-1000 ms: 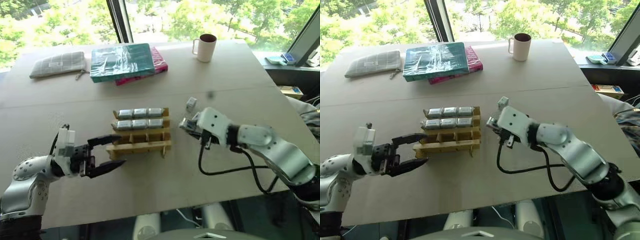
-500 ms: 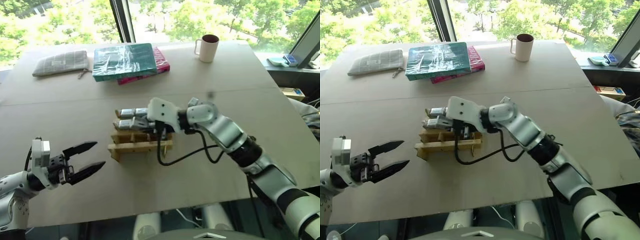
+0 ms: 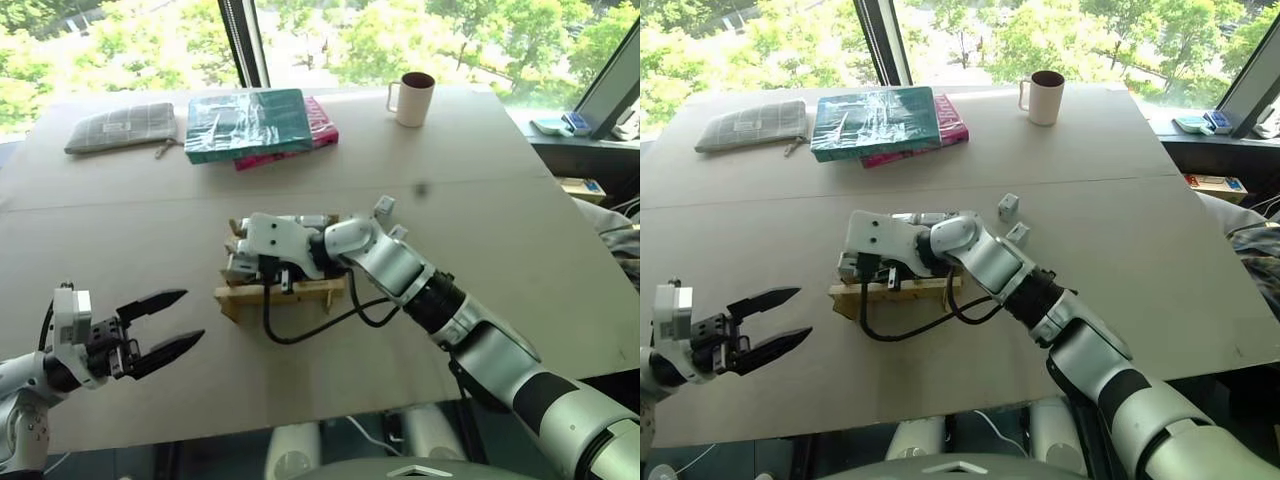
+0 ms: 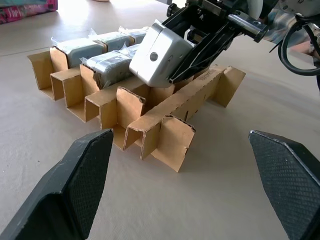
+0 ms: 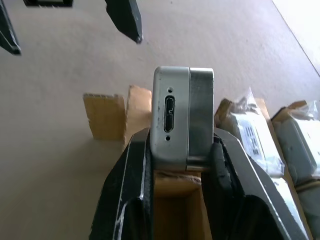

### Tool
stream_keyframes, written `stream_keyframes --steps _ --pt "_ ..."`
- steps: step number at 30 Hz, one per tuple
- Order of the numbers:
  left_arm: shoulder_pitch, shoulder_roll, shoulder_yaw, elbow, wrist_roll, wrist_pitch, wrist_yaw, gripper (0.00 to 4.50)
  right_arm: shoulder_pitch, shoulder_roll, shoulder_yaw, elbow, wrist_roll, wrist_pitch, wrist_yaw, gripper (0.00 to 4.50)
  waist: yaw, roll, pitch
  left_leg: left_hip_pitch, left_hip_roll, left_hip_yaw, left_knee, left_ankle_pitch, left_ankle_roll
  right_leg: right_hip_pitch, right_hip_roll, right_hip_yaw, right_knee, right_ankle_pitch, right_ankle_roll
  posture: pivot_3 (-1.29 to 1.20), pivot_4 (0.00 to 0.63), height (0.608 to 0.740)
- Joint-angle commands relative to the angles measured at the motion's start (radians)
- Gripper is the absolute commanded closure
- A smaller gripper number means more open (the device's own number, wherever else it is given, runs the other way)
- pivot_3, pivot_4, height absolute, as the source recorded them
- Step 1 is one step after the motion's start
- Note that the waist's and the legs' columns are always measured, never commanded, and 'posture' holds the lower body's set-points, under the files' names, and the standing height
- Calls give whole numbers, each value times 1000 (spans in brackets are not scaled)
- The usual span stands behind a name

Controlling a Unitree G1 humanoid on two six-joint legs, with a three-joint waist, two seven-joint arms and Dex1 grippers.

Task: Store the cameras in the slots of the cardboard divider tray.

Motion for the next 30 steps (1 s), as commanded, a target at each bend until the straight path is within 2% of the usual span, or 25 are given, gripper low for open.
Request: stream_keyframes --steps 1,14,15,16,17,18,19,20,21,26,28,30 --pt "4 12 40 -19 -14 -20 -15 0 -30 20 2 10 -31 -37 12 3735 -1 0 0 0 0 0 0 0 0 0 0 0 0 0 0 0 150 740" --pt "21 3 53 -42 -15 -19 -10 0 -38 14 45 33 -124 -78 103 3735 -1 0 0 0 0 0 0 0 0 0 0 0 0 -1 1 0 150 740" --pt "20 1 52 -46 -16 -18 -7 0 -41 20 36 40 -123 -67 102 2706 -1 0 0 0 0 0 0 0 0 0 0 0 0 -1 1 0 150 740" --pt "19 0 51 -51 -17 -16 -5 0 -44 24 27 41 -121 -62 102 2199 -2 0 0 0 0 0 0 0 0 0 0 0 0 -1 1 0 150 740" --pt "17 -1 51 -54 -19 -14 -3 0 -45 26 16 37 -119 -60 96 1917 -2 0 0 0 0 0 0 0 0 0 0 0 0 -1 1 0 150 740" --pt "17 -2 51 -59 -21 -11 -1 0 -44 24 2 19 -117 -60 85 1283 -3 0 0 0 0 0 0 0 0 0 0 0 0 -1 1 0 150 740" --pt "16 -3 51 -63 -23 -9 0 0 -44 21 -10 0 -113 -55 79 955 -3 0 0 0 0 0 0 0 0 0 0 0 0 -1 1 0 150 740" --pt "15 -4 49 -67 -24 -7 0 0 -42 16 -30 -37 -97 -36 82 330 -2 0 0 0 0 0 0 0 0 0 0 0 0 -1 1 0 150 740" --pt "13 -4 48 -71 -26 -6 0 0 -39 9 -55 -80 -78 -29 82 109 -2 0 0 0 0 0 0 0 0 0 0 0 0 -1 1 0 150 740" --pt "-2 -6 28 -118 -48 22 3 0 19 -56 -252 -429 82 192 63 42 4 -1 1 -1 0 0 0 0 0 -1 -1 0 0 0 1 0 150 740" --pt "-7 -7 16 -147 -60 42 2 0 65 -110 -329 -585 131 326 30 42 8 -1 0 -1 0 0 0 0 0 0 -1 -1 -1 0 0 0 150 740" --pt "-23 -12 -6 -181 -75 68 12 0 141 -197 -373 -731 106 425 -34 42 7 -2 0 -1 -1 0 0 0 0 0 -3 -1 -2 0 0 0 150 740"
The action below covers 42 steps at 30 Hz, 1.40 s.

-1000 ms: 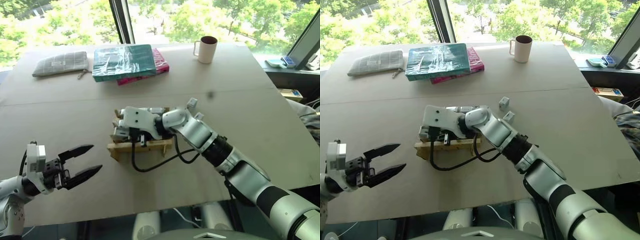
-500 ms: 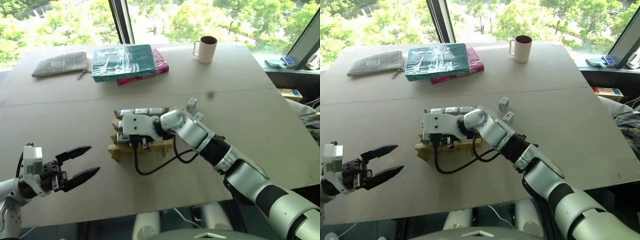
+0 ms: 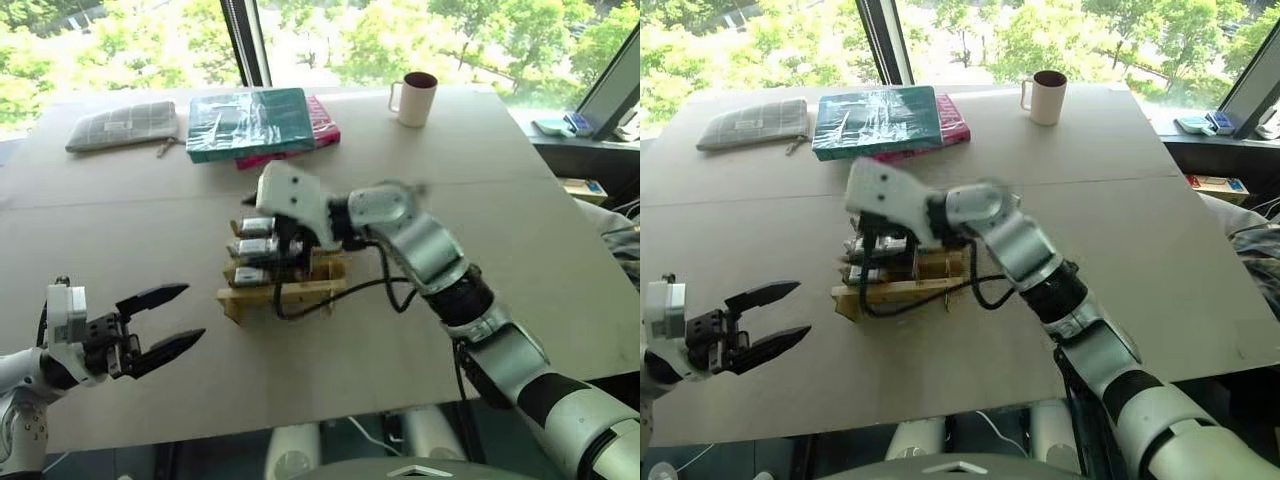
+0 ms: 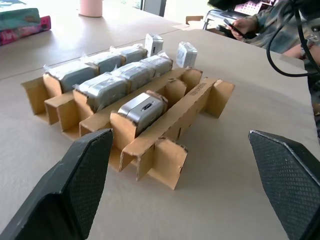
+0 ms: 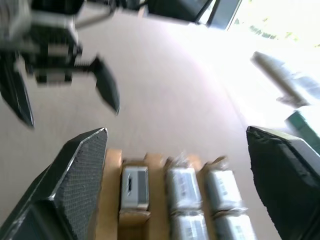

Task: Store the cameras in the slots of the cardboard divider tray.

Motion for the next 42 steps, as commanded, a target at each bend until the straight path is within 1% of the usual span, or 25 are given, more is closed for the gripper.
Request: stream_keyframes --steps 1,2,4,6,9,14,18,21,23,27,32,42 --pt "-20 -4 -25 -78 -42 37 10 0 108 -112 -94 -228 -13 179 -107 42 -3 0 0 1 -1 1 0 0 0 0 -1 1 0 0 0 0 150 740" --pt "-32 -10 -42 -96 -47 44 16 0 162 -146 -123 -296 -23 248 -147 42 -2 0 0 0 -1 1 0 0 0 0 -1 1 0 0 0 0 150 740" --pt "-54 -19 -67 -125 -56 62 30 0 246 -171 -169 -397 -36 371 -236 42 -4 -2 -1 0 -1 1 0 0 0 0 -2 0 0 -1 1 0 150 740" --pt "-80 -23 -94 -148 -63 77 35 0 315 -139 -225 -459 -59 488 -346 42 -8 -1 0 0 -1 2 0 0 0 0 -2 1 0 -1 1 0 150 740" --pt "-128 -29 -128 -152 -67 96 43 0 396 -123 -244 -503 -97 578 -463 42 -14 0 0 2 0 2 -1 0 0 -1 2 3 2 -1 2 0 150 740" --pt "-197 -14 -161 -129 -63 116 32 0 414 35 -300 -503 -80 705 -590 42 -31 0 0 4 0 0 -2 0 0 -1 4 5 2 -2 3 0 150 740" --pt "-219 -8 -163 -111 -56 119 23 0 395 105 -334 -478 -64 756 -637 42 -33 0 0 4 0 0 -2 0 0 -1 4 6 2 -2 3 0 150 740" --pt "-219 -6 -162 -105 -53 116 17 0 358 197 -402 -432 -61 804 -695 42 -33 0 0 4 0 1 -2 0 0 -1 4 6 1 -2 3 0 150 740" --pt "-217 -8 -162 -106 -51 114 19 0 348 206 -406 -399 -67 811 -723 42 -33 1 1 3 0 0 -2 0 0 -1 4 6 1 -2 3 0 150 740" --pt "-205 -14 -157 -115 -50 108 20 0 328 266 -457 -359 -49 827 -765 42 -30 1 1 3 0 0 -2 0 0 -1 4 5 0 -2 3 0 150 740" --pt "-180 -17 -127 -119 -61 92 16 0 315 284 -467 -318 -17 830 -789 42 -35 1 1 3 0 0 -3 0 0 -1 4 5 0 -2 3 0 150 740" --pt "-140 -18 -87 -95 -47 47 2 0 274 278 -431 -268 78 787 -792 42 -35 1 1 3 0 0 -3 0 0 -1 4 5 0 -2 3 0 150 740"
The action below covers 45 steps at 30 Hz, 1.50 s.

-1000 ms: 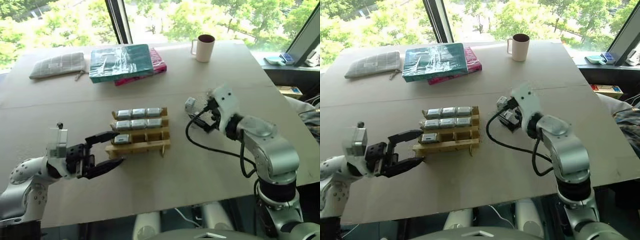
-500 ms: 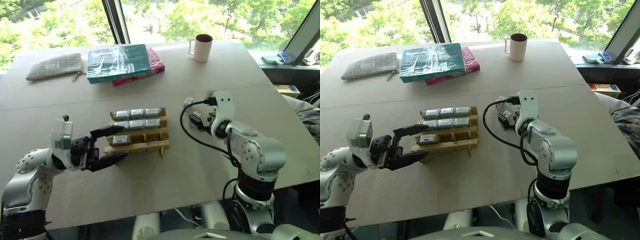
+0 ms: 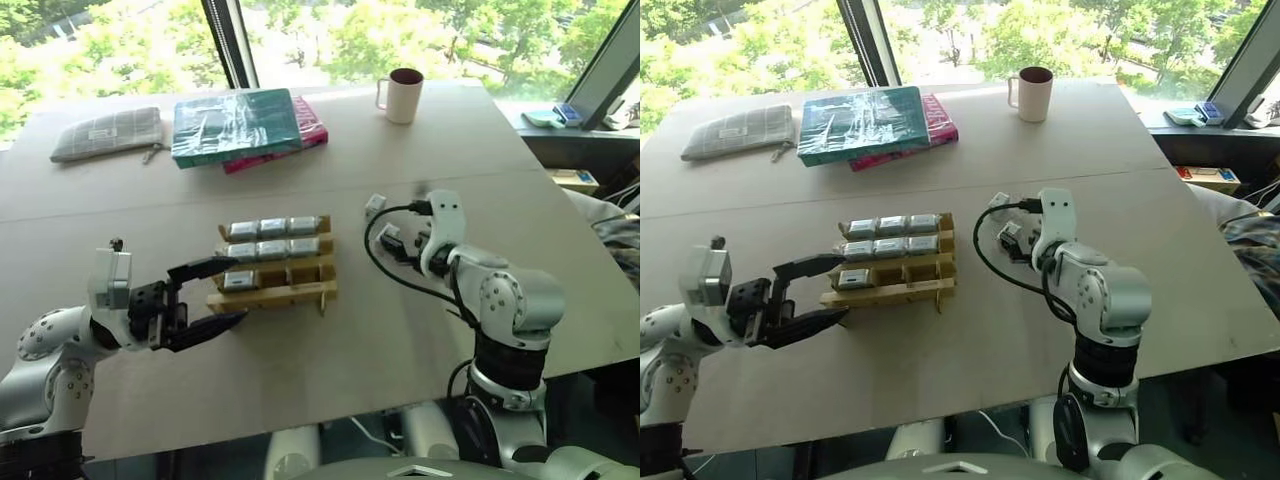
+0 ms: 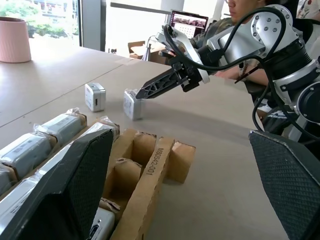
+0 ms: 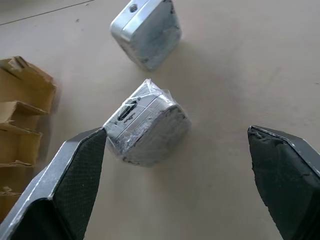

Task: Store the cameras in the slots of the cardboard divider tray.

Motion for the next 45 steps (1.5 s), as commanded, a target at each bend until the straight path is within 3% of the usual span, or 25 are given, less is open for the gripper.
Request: stream_keyframes --steps 1,16,22,27,30,33,43,44,45 --pt "17 1 33 -10 -7 -24 -5 0 -73 57 17 -7 37 -14 -4 42 0 0 0 0 0 0 0 0 0 0 0 0 0 0 0 0 150 740" --pt "61 -7 45 -18 -10 -50 2 0 -122 26 23 130 45 -76 -83 42 0 1 1 -2 0 0 -1 0 0 0 0 -1 -3 0 0 0 150 740" --pt "70 -9 47 -17 -9 -56 3 0 -100 -25 67 98 60 -41 -63 2531 0 1 1 -3 0 0 -1 0 0 -1 0 -1 -5 0 0 0 150 740" --pt "71 -15 44 -12 -6 -61 4 0 -77 -216 231 32 79 -75 45 2707 1 2 1 -3 0 0 -2 0 0 -1 -1 -1 -6 0 0 0 150 740" --pt "72 -20 42 -5 -3 -65 6 0 -65 -396 369 -31 92 -264 213 2707 3 3 2 -5 0 -1 -2 0 0 -1 -2 -2 -9 0 0 0 150 740" --pt "74 -22 42 2 0 -69 7 0 -69 -503 432 -38 103 -385 330 2707 -2 3 2 -7 -1 -1 -2 0 0 -1 -2 -2 -11 0 0 0 150 740" --pt "94 -20 62 4 -2 -75 17 0 -18 -606 431 8 118 -492 455 2707 5 2 2 -8 0 -1 -2 0 0 -1 -1 -3 -12 0 0 0 150 740" --pt "99 -19 65 3 -3 -76 17 0 -6 -607 414 -5 134 -486 462 2292 6 2 2 -8 0 -1 -2 0 0 -1 -1 -3 -12 0 0 0 150 740" --pt "102 -18 67 3 -3 -75 16 0 6 -610 398 -22 156 -469 473 2150 6 2 2 -8 0 -1 -2 0 0 -1 -1 -3 -12 0 0 0 150 740"
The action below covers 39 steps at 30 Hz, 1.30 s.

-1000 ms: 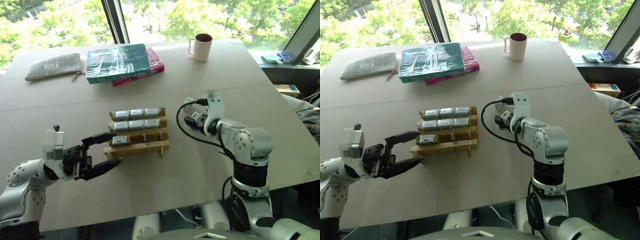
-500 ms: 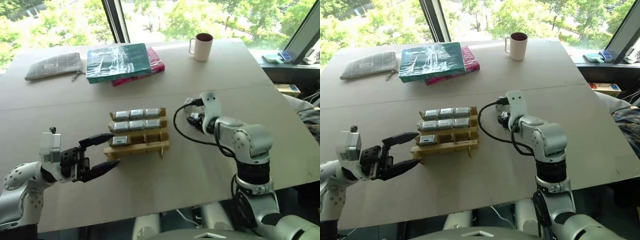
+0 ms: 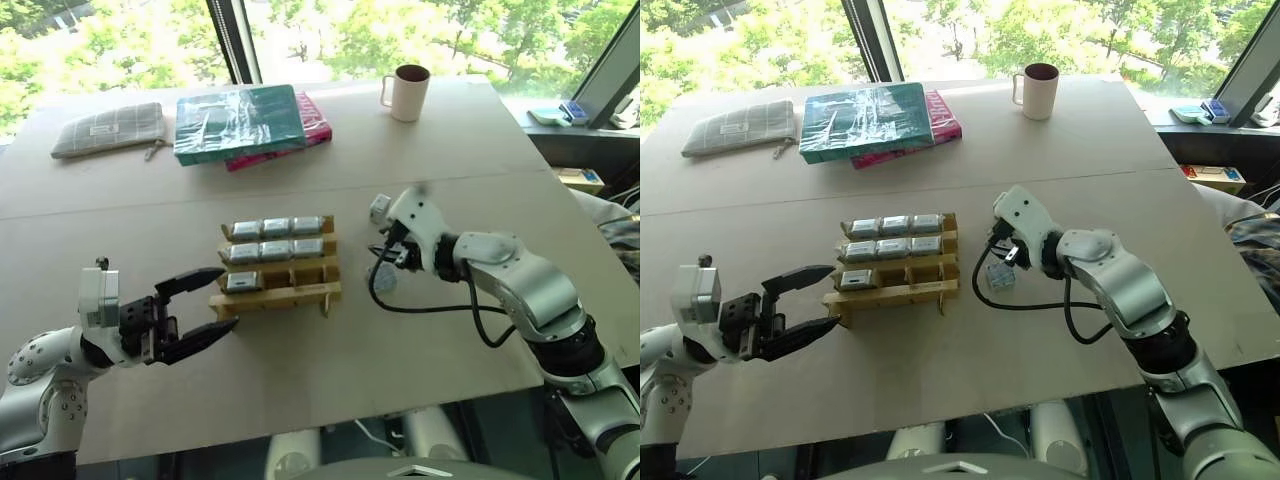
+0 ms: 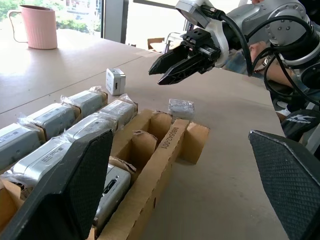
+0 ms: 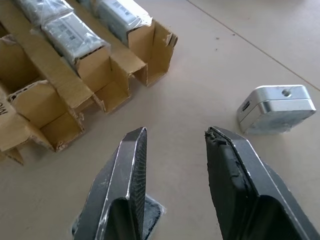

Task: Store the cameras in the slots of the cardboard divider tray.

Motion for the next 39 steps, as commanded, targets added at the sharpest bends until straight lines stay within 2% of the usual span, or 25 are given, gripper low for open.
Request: stream_keyframes --steps 1,5,9,18,28,33,34,36,39 --pt "15 8 36 -12 -7 -11 -1 0 30 -14 -56 -83 61 16 37 1827 0 0 0 0 0 0 0 0 0 0 0 0 0 0 0 0 150 740" --pt "17 15 36 -9 -8 -8 -5 0 68 -17 -70 -135 88 93 8 38 0 0 0 0 0 0 0 0 0 0 0 0 0 0 0 0 150 740" --pt "6 24 32 4 -5 -4 -12 0 93 40 -108 -159 126 172 -44 38 0 0 0 1 0 0 0 0 0 0 0 0 0 0 0 0 150 740" --pt "-16 40 20 23 -2 -1 -26 0 153 161 -140 -179 107 320 -217 38 0 -1 0 0 0 0 1 0 0 0 0 0 0 0 0 0 150 740" --pt "-56 53 -5 30 1 12 -49 0 189 217 -154 -198 108 366 -289 38 0 -1 -1 0 0 0 1 0 0 0 0 0 1 0 0 0 150 740" --pt "-65 57 -21 -17 -15 73 -23 0 210 209 -135 -181 98 330 -292 2230 -1 -2 -1 0 0 0 1 0 0 0 0 0 1 0 0 0 150 740" --pt "-65 60 -30 -42 -16 96 -6 0 216 197 -127 -180 95 313 -286 2558 -1 -2 -1 1 0 0 1 0 0 1 0 0 1 0 0 0 150 740" --pt "-75 63 -48 -99 -32 178 74 0 222 168 -114 -187 88 257 -266 2585 0 -3 -2 1 0 0 1 0 0 1 0 0 1 0 0 0 150 740" --pt "-145 74 -66 -227 -168 431 326 0 213 61 -86 -232 38 64 -198 2585 6 -3 -1 1 0 -1 3 0 0 2 0 0 2 0 0 0 150 740"
